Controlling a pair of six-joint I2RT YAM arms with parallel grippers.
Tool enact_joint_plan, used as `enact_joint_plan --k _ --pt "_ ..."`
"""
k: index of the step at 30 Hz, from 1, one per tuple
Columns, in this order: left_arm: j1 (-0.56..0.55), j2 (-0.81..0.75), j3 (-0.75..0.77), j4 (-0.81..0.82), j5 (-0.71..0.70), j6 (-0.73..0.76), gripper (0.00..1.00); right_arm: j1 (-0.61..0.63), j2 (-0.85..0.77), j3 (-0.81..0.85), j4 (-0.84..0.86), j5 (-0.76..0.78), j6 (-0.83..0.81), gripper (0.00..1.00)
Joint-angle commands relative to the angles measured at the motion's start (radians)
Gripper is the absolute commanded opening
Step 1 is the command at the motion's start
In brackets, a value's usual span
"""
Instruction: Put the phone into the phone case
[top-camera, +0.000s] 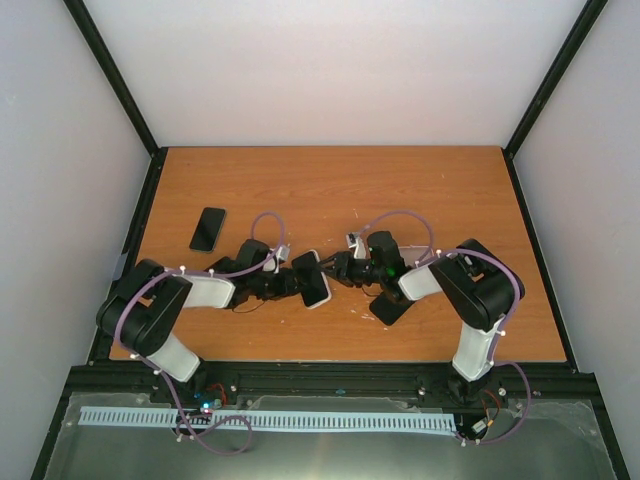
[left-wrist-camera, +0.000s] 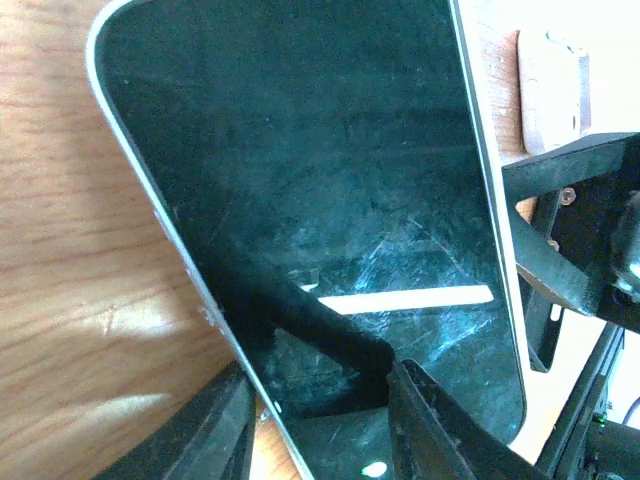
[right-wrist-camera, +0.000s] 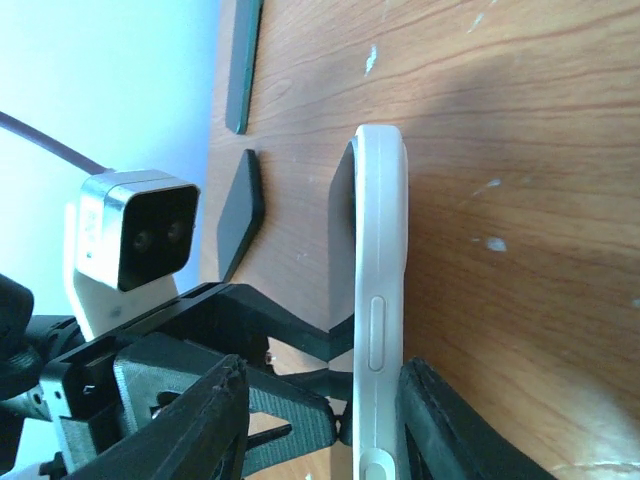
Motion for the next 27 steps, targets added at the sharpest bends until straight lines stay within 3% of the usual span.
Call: enact_joint_plan --k 1,8,14,24,27 --pt "-0.008 -0.024 -0.012 -0.006 -0.003 0.038 0.38 0.044 0.018 -0.003 0.052 -0.149 0.025 0.40" --pt "-0.008 -0.017 -0.006 -0.010 0.007 0.046 0.39 0.045 0.047 0.002 0.033 -0.163 0.015 0.40" --pt "-0.008 -0.038 -0.014 -0.001 0.002 0.044 0.46 0.045 0.077 0.001 0.109 -0.211 0.056 0.40" --pt "-0.008 -0.039 -0.012 -0.011 -0.005 0.017 0.31 0.043 0.033 0.000 -0.120 -0.057 -0.073 0.27" --pt "-0.007 -0.045 -0.010 -0.003 0.027 -0.013 0.31 0.043 0.042 -0.003 -0.108 -0.053 -0.081 0.22"
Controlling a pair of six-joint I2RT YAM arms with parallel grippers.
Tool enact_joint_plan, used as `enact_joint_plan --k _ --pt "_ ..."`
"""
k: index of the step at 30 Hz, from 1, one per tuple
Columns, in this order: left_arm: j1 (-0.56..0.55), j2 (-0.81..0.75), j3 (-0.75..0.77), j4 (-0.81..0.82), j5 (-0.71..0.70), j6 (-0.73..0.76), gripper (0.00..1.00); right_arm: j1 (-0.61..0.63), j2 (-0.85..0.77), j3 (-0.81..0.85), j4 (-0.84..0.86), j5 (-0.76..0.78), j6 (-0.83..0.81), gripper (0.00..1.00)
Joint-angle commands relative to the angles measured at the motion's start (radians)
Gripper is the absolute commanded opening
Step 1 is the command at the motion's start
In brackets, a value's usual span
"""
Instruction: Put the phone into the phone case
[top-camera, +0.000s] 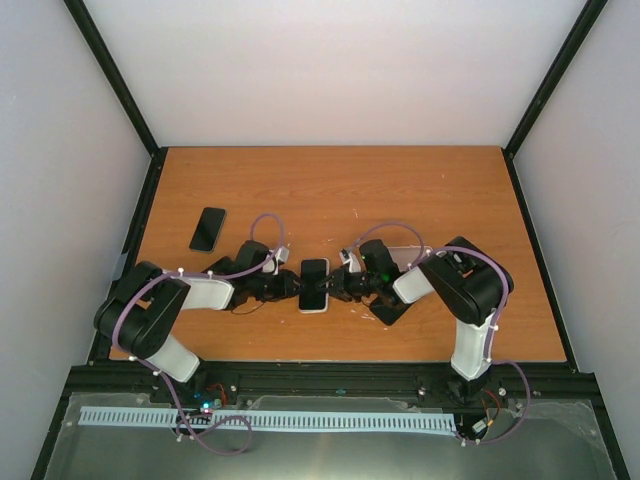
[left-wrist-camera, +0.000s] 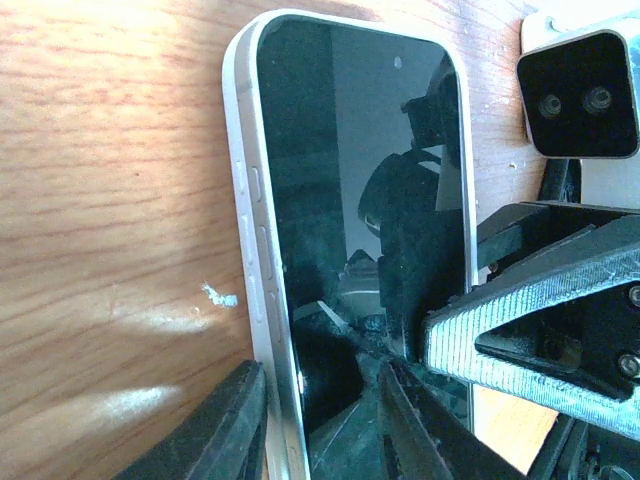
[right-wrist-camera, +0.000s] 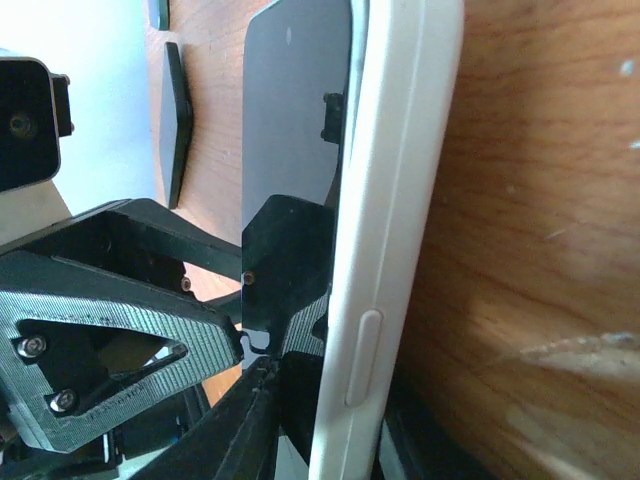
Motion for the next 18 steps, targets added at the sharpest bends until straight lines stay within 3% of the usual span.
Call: enact_joint_plan --k 1,6,10,18 --pt "-0.004 -0.032 0.002 0.016 0.042 -0.036 0.31 0.007 -0.022 -0.005 -0.007 0.027 -0.048 0.22" --pt "0.011 -0.138 0.012 -0.003 0.070 -0.076 0.47 0.008 -0.078 -0.017 0.004 0.010 -0.083 0.20" --pt "0.058 -0.227 0.037 -0.058 0.088 -0.087 0.69 0.007 -0.135 -0.033 0.019 0.004 -0.086 0.17" --pt "0.124 -0.459 0.138 -0.272 0.012 -0.023 0.89 0.005 -0.230 -0.063 0.140 -0.062 0.005 0.14"
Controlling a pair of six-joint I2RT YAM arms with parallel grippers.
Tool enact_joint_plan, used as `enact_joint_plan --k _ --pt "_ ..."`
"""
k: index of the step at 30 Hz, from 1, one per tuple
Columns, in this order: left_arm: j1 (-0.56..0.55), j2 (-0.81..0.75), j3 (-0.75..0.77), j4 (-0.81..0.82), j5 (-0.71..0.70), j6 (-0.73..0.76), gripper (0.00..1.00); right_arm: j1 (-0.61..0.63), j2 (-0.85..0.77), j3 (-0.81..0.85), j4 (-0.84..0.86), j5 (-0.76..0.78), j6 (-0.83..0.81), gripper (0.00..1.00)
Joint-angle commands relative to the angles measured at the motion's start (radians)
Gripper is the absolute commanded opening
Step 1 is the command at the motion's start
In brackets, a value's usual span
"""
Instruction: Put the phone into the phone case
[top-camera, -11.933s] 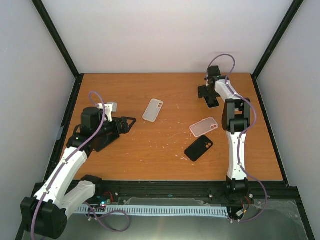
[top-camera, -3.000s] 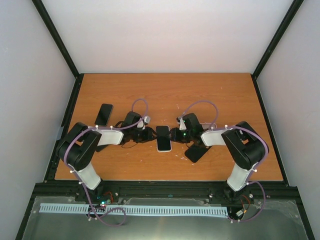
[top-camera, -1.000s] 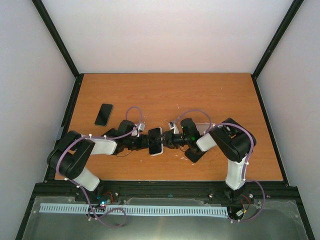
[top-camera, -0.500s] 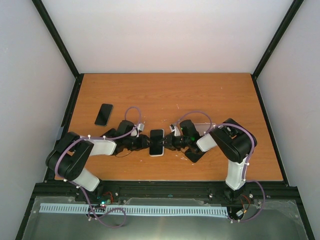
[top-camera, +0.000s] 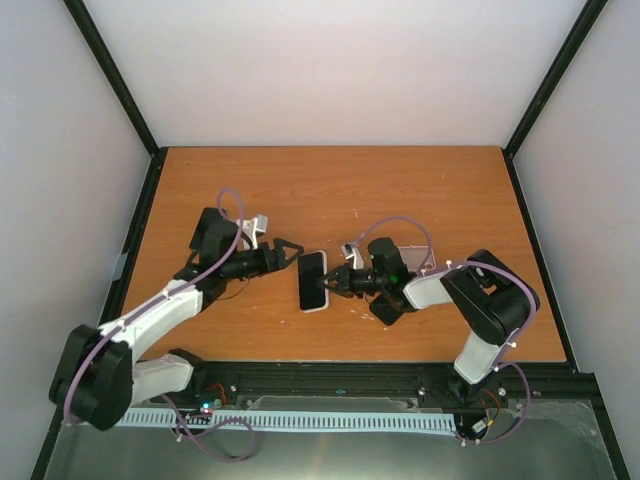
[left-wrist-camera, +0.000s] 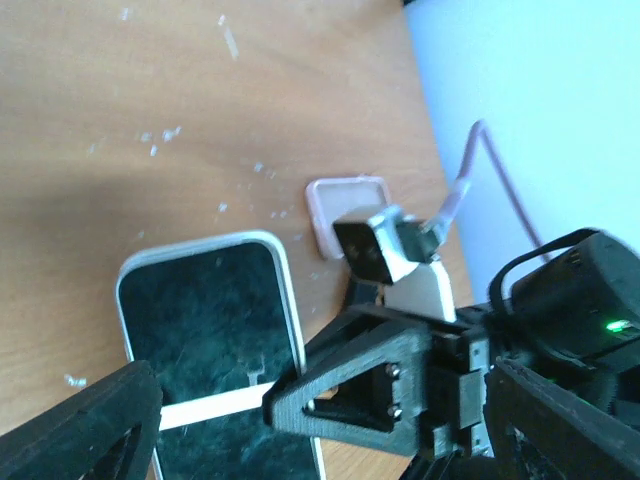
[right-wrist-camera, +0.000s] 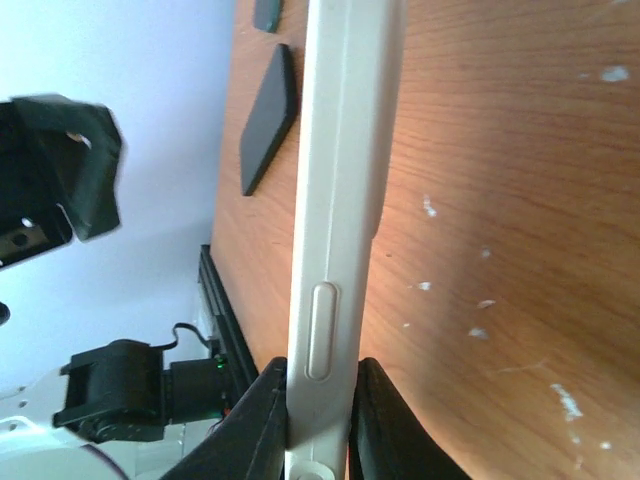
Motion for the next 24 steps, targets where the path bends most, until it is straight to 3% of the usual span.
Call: enact_joint_plan --k 1,5,8,16,20,24 --pt "0.047 -0.119 0.084 -0.130 -0.024 0.043 0.89 0.004 -0.084 -0.001 0.114 -0.050 0.042 0.14" --pt "0.119 -0.181 0.076 -0.121 0.096 0.033 0.89 0.003 -0.134 -0.016 0.184 -0.080 0.104 0.13" --pt "0.160 -0.228 0.048 -0.061 0.219 -0.001 0.90 0.003 -0.168 -0.042 0.348 -0.131 0.209 0.13" --pt "0.169 -0.325 0.013 0.129 0.398 -0.125 0.93 0.006 -0.140 -0.092 1.028 -0.180 0.657 0.13" --pt "0.168 -0.337 -0.050 0.334 0.449 -0.229 0.90 0.015 -0.144 -0.090 1.034 -0.177 0.657 0.12" --pt "0.168 -0.321 -0.095 0.428 0.454 -0.290 0.84 0.018 -0.152 -0.085 1.034 -0.177 0.648 0.11"
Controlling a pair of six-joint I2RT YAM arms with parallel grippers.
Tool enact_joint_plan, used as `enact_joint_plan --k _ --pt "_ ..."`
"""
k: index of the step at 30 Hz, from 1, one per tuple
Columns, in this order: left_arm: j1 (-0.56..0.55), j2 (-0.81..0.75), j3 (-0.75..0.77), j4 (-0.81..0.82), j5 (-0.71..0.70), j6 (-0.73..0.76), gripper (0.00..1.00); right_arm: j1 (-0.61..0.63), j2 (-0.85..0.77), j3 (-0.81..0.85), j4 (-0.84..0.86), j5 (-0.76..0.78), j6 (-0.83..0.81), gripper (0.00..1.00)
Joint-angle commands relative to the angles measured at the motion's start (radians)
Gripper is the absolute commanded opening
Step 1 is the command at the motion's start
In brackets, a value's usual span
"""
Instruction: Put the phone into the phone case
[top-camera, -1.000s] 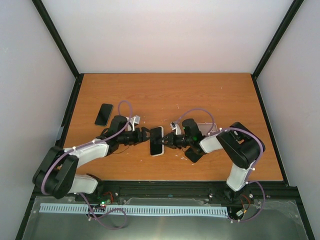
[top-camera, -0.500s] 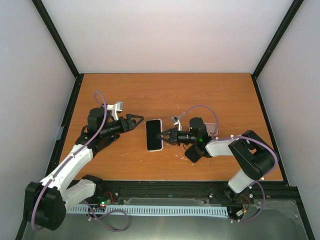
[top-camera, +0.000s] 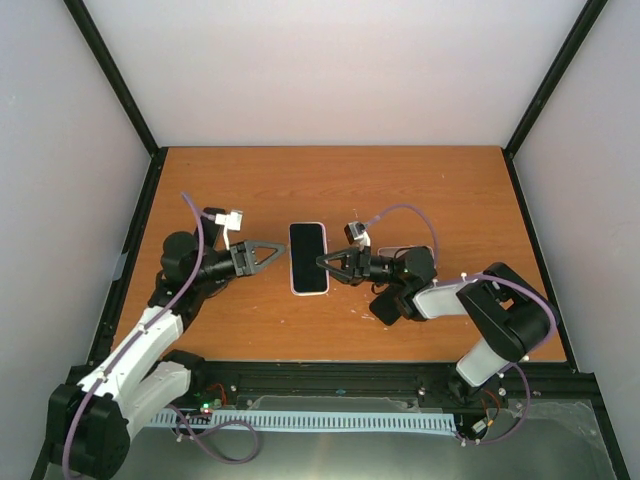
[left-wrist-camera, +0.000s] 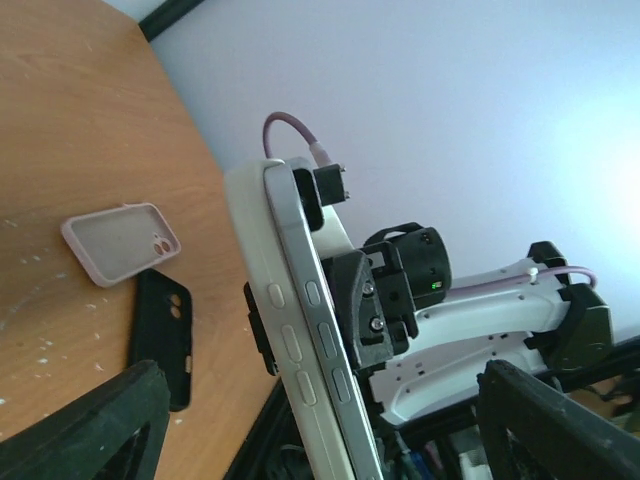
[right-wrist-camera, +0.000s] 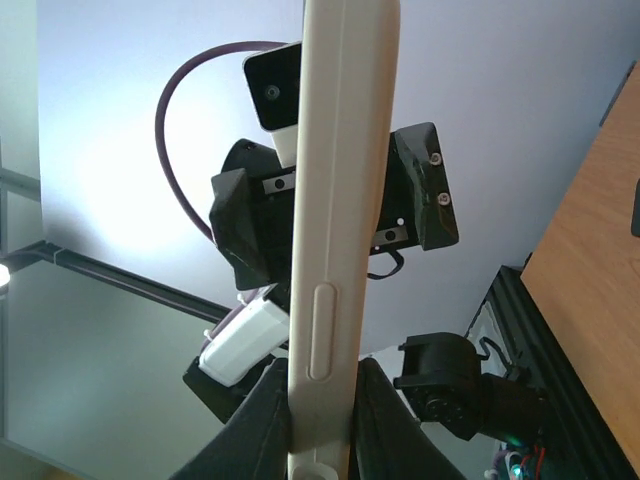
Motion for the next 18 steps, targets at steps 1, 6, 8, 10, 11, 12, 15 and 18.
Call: enact_joint_plan --k 1,6,8,10,11,12,15,18 --pt "0.005 0.015 -0.043 0.204 0.053 -0.114 0.83 0.012 -0.013 0.014 0.191 -0.009 0.039 0.12" --pt "0.005 0.041 -0.062 0.343 0.086 -0.197 0.73 0.020 -0.009 0.028 0.191 -0.010 0.057 0.12" --pt "0.005 0.046 -0.054 0.341 0.082 -0.200 0.71 0.027 -0.009 0.031 0.189 -0.008 0.056 0.12" --pt "0.005 0.059 -0.044 0.330 0.079 -0.190 0.69 0.037 -0.010 0.037 0.174 -0.009 0.048 0.13" --pt "0.005 0.069 -0.040 0.330 0.080 -0.188 0.68 0.044 -0.010 0.039 0.162 -0.009 0.041 0.13" --pt "0.005 0.081 -0.036 0.332 0.083 -0.187 0.66 0.050 -0.010 0.041 0.150 -0.010 0.034 0.13" --pt "0.006 0.105 -0.025 0.317 0.079 -0.173 0.61 0.061 -0.009 0.043 0.142 -0.004 0.024 0.13" --pt "0.005 0.114 -0.026 0.305 0.066 -0.160 0.57 0.067 -0.009 0.045 0.141 -0.005 0.026 0.13"
